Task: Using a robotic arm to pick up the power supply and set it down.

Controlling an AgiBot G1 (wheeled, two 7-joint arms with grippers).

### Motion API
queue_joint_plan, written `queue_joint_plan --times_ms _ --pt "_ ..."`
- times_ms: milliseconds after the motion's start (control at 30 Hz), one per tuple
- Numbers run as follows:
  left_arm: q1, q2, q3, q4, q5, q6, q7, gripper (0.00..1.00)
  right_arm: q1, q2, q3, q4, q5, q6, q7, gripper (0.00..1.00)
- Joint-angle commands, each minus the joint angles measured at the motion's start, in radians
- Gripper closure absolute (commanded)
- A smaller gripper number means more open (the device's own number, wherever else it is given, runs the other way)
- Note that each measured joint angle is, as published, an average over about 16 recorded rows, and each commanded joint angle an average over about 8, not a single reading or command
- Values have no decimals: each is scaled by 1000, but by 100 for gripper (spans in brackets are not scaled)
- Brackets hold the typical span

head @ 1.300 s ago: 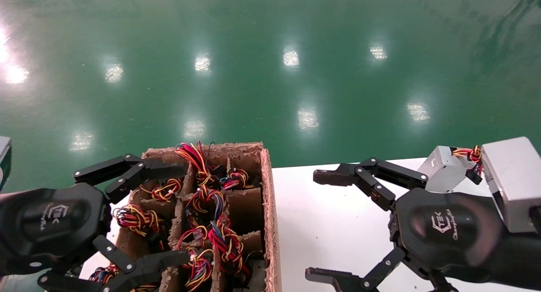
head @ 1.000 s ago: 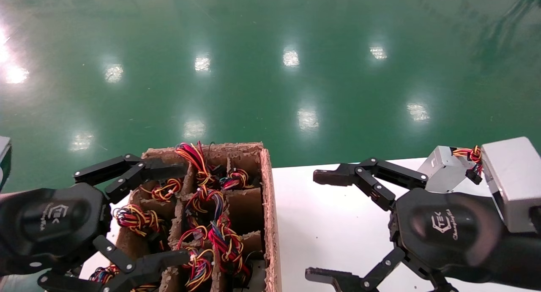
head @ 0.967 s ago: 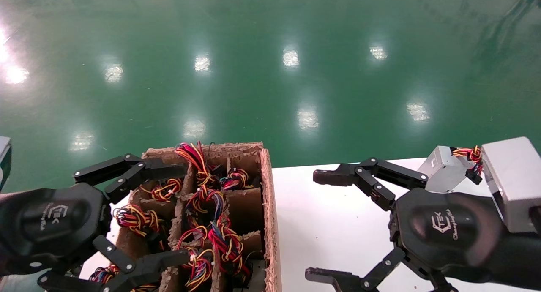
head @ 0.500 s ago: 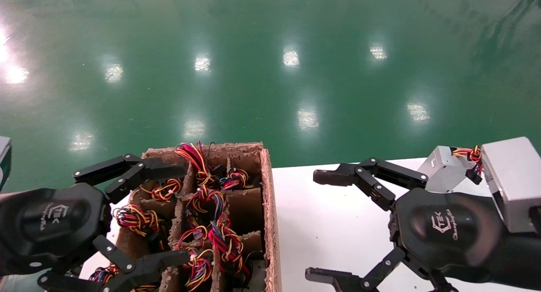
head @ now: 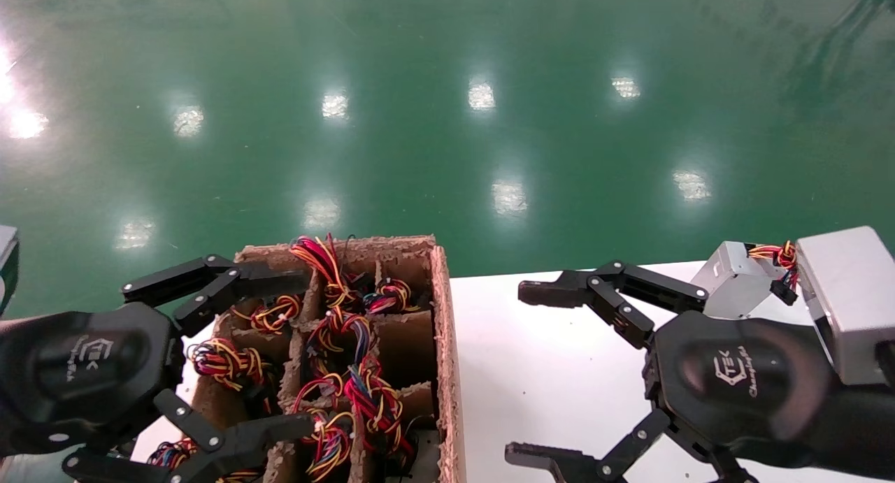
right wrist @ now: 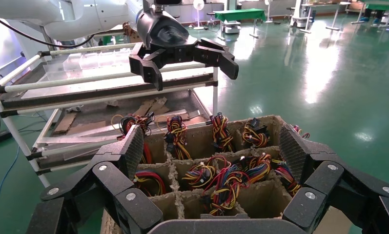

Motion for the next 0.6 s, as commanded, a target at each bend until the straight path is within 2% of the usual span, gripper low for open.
queue_joint_plan --times_ms 33,300,333,567,600 --pt "0 0 0 0 0 0 0 0 0 0 0 0 0 0 0 0" --pt "0 0 0 0 0 0 0 0 0 0 0 0 0 0 0 0" --pt "0 0 0 0 0 0 0 10 0 0 0 0 0 0 0 0" --pt "0 0 0 0 0 0 0 97 0 0 0 0 0 0 0 0" --pt "0 0 0 0 0 0 0 100 0 0 0 0 0 0 0 0"
